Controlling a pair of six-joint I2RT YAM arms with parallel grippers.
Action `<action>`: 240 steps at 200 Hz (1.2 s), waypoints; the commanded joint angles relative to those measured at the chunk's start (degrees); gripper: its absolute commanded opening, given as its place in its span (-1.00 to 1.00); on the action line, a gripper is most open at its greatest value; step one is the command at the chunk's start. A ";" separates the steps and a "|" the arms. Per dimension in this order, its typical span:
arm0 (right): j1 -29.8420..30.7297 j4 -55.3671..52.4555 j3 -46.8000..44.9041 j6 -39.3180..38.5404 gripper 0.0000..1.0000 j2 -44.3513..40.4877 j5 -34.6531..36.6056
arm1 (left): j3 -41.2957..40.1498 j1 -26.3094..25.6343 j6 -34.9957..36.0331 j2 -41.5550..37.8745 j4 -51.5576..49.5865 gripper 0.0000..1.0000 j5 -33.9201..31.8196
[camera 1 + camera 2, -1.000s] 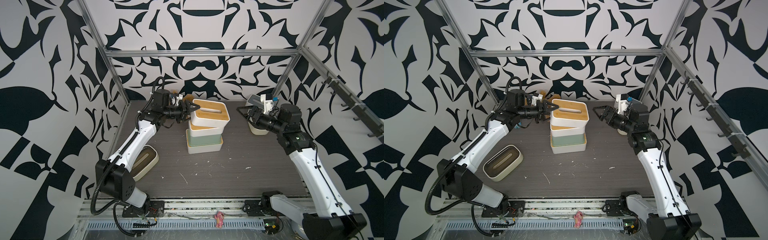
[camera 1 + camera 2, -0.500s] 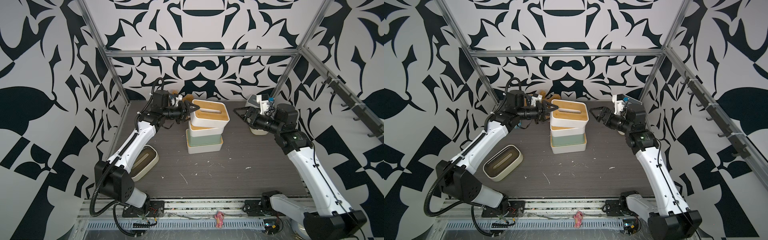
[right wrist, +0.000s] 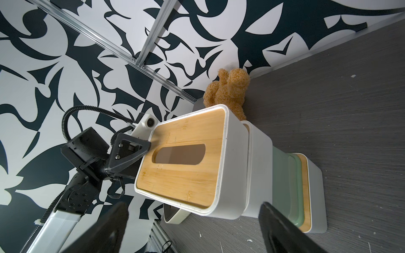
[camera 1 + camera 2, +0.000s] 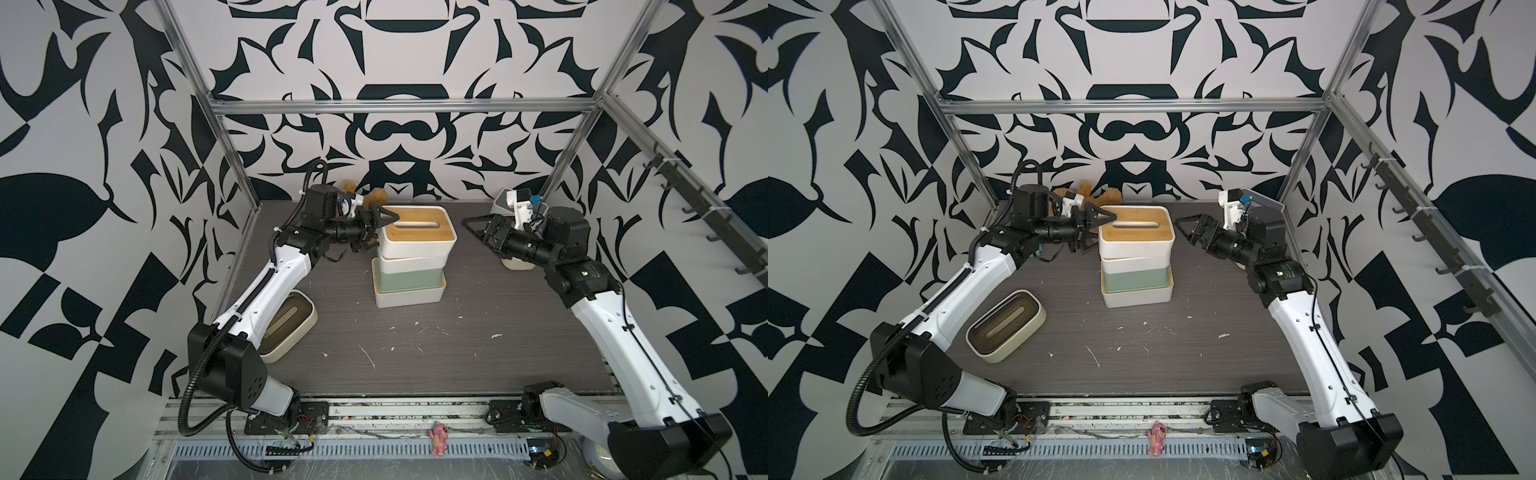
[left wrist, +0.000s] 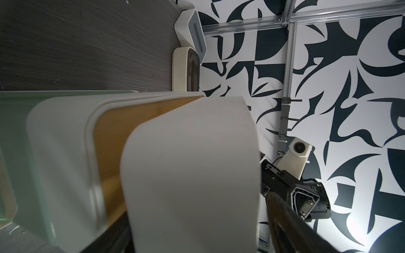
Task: Stack the tissue boxes
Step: Place the tissue box at the tissue box.
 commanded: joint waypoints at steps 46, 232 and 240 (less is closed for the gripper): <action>1.01 2.21 1.78 -1.10 0.93 -0.17 0.43 | 3.01 0.39 4.96 -0.94 -6.88 0.90 -1.72; 1.41 1.60 1.85 -2.04 0.93 0.08 1.13 | 5.02 1.76 9.15 0.33 -13.60 0.92 -4.82; 1.41 1.59 1.79 -2.00 0.93 0.17 1.05 | 4.83 1.82 9.10 0.33 -13.56 0.92 -4.83</action>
